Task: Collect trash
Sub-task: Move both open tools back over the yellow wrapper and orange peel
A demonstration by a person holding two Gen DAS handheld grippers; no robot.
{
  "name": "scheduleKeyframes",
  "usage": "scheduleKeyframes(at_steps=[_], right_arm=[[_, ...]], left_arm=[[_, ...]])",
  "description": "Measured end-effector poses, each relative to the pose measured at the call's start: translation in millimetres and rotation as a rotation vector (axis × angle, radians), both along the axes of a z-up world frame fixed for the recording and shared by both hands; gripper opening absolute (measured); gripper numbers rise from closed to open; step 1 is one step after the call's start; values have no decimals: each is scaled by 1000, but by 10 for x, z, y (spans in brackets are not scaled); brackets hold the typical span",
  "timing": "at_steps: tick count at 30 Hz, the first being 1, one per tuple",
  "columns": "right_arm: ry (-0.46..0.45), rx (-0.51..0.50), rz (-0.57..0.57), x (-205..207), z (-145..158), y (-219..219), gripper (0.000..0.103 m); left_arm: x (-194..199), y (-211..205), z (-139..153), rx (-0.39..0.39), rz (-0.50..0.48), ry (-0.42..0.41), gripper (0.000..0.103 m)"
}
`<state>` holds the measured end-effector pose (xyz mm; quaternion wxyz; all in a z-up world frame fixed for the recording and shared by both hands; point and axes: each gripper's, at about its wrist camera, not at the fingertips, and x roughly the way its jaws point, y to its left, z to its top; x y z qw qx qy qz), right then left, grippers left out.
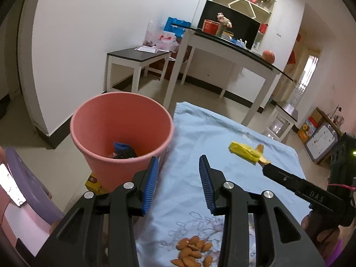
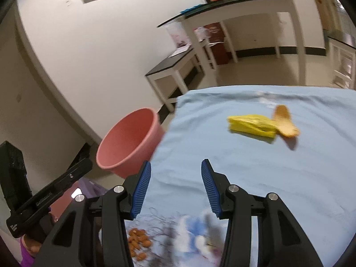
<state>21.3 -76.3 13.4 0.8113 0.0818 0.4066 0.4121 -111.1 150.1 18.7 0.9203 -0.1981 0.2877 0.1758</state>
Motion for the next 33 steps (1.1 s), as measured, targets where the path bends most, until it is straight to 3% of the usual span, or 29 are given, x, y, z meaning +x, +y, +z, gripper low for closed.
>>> scheduleKeyframes(at_steps=[14, 24, 33], right_arm=[[60, -28, -221, 545, -284, -729, 47], [78, -102, -259, 938, -412, -570, 46], [143, -136, -287, 1278, -588, -433, 30]], left_arm=[[444, -407, -73, -5, -76, 28, 38], [793, -515, -129, -18, -105, 44, 38], [1167, -444, -44, -56, -108, 33, 38]])
